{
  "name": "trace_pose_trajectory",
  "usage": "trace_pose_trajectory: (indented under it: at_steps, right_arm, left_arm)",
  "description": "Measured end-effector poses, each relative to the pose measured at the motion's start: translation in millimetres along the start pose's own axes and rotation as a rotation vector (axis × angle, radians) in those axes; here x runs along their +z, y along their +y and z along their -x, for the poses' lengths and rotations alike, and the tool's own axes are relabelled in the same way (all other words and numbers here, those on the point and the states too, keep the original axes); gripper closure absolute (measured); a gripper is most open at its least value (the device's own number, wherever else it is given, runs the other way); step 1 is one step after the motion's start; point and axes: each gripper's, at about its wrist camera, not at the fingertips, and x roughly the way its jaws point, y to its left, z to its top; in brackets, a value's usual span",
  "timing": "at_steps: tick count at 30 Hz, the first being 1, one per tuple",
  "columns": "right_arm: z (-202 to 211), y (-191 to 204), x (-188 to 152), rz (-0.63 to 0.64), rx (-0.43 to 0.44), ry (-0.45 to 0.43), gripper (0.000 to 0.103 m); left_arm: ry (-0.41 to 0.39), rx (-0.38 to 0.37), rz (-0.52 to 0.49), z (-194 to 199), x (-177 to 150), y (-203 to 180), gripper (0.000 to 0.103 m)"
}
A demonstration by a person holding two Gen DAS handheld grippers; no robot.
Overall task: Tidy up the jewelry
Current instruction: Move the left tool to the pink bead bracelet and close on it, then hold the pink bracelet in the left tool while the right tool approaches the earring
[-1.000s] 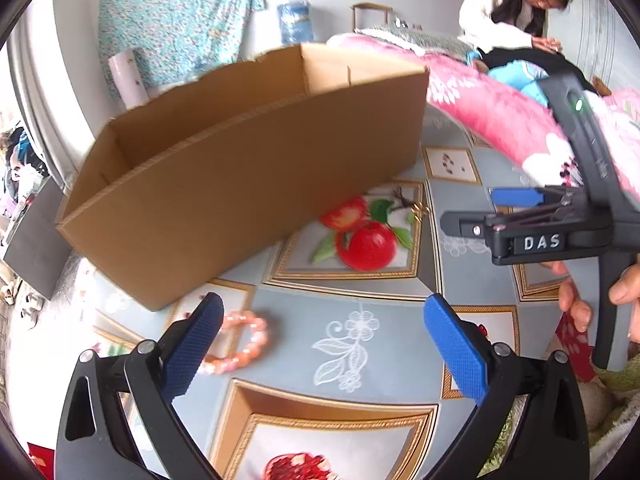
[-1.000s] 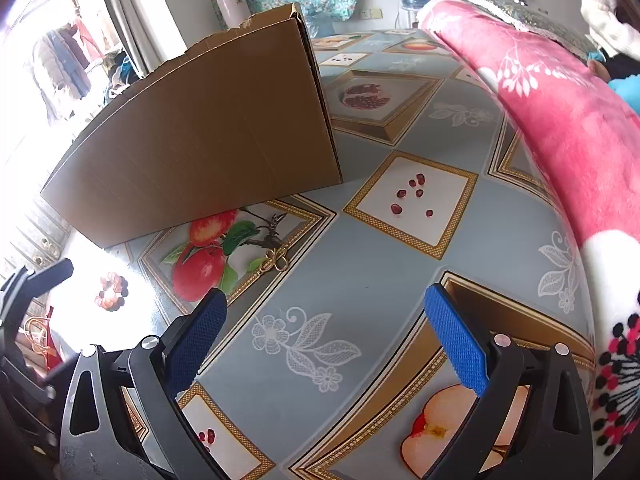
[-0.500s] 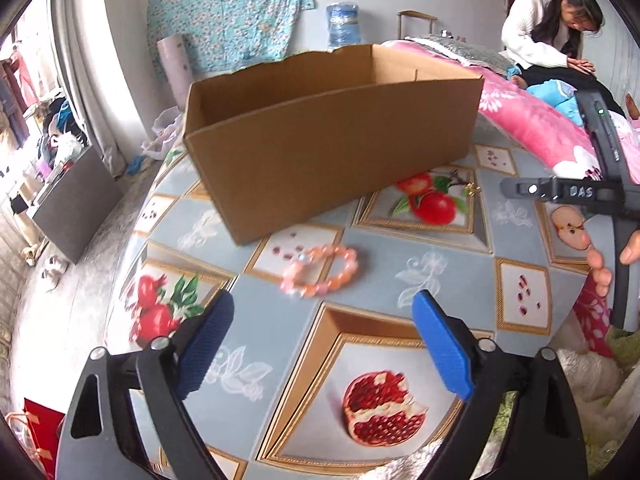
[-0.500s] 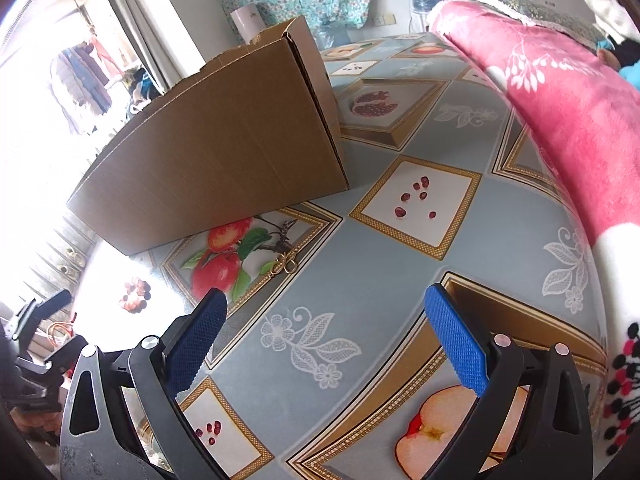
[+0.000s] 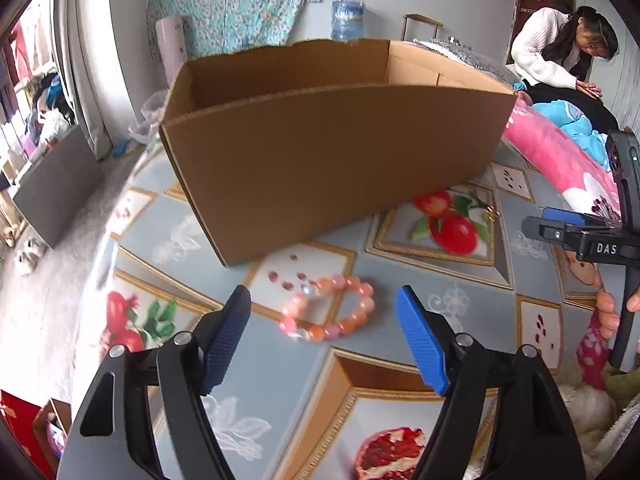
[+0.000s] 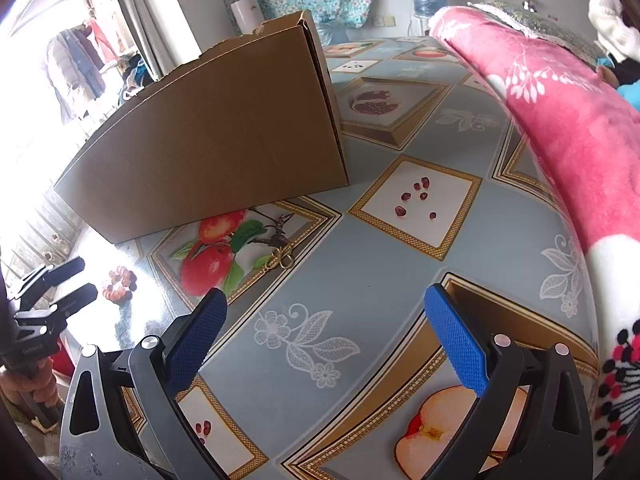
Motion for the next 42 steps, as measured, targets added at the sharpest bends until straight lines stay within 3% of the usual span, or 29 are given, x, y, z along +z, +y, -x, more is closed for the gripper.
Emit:
trace_pose_trajectory:
  at_steps: [2,5,10,15,22,25,27,36,42]
  right_arm:
    - [0.3,0.6,-0.2,-0.006,-0.001,0.0,0.008]
    - [0.4,0.2,0.7,-0.012,-0.002,0.005,0.008]
    - [-0.1,-0.8,2.8,-0.016,-0.001,0.01,0.008]
    - [-0.5,-2.4,4.1,-0.03,0.002,0.011,0.008]
    - [-1.1,-3.1,4.9,-0.038,0.002,0.01,0.008]
    - [-1.4,-2.9,5.4,-0.033,0.0,0.011,0.008]
    - [-2.1,-1.6,5.4,-0.023,-0.008,0.016,0.008]
    - [10.7,-5.7,4.7,-0.024,0.006,0.02,0.009]
    - [27.4,9.8,-9.2,0.094,0.016,0.02,0.027]
  left_arm:
    - [0.004,0.045,-0.023,-3.4,2.4,1.7,0.034]
    - [0.059,0.088,-0.039,-13.8,2.9,8.6,0.049]
    - [0.139,0.044,-0.019,-31.0,2.5,16.5,0.072]
    - [0.132,0.029,-0.059,-34.5,3.6,10.1,0.08]
    - [0.143,-0.016,-0.112,-33.4,2.8,6.5,0.081]
    - [0.151,-0.041,-0.1,-32.3,3.6,7.2,0.088]
    - [0.143,-0.036,-0.116,-33.1,4.3,2.6,0.094]
    - [0.129,-0.02,-0.113,-27.6,-2.5,-4.3,0.094]
    - [0.117,0.009,-0.137,-23.3,-8.7,-12.3,0.094]
